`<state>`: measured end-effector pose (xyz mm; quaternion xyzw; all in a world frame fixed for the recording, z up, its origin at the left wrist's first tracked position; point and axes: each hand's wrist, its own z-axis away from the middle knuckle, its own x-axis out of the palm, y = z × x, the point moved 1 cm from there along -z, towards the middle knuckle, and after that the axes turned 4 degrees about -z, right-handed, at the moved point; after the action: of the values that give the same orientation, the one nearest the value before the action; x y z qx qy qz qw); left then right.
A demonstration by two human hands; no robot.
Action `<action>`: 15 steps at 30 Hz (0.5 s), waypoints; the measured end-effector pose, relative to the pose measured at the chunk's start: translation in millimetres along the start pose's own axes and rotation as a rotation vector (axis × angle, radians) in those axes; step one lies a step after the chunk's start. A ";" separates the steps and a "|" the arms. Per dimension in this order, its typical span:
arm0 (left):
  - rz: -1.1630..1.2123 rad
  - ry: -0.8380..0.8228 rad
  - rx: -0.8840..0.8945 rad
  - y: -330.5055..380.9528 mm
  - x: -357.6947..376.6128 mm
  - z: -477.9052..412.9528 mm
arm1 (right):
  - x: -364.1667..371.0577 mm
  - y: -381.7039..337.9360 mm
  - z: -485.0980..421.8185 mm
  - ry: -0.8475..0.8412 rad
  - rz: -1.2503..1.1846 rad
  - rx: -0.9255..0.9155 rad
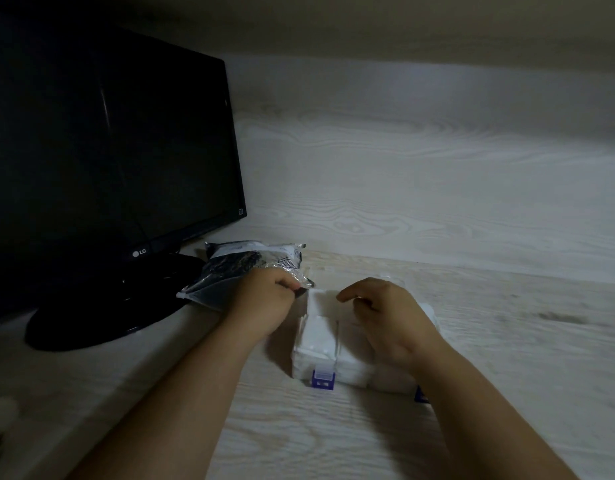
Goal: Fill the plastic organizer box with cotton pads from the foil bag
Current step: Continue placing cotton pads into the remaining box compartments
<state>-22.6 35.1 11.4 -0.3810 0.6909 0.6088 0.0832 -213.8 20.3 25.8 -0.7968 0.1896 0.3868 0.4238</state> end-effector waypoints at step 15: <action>-0.565 -0.038 0.013 -23.6 -10.7 -2.0 | -1.2 1.9 2.7 0.012 -0.012 0.030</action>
<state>0.3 38.5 -0.2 -0.5466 0.5595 0.5639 0.2650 -216.9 21.4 24.8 -0.7937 0.1932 0.3767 0.4368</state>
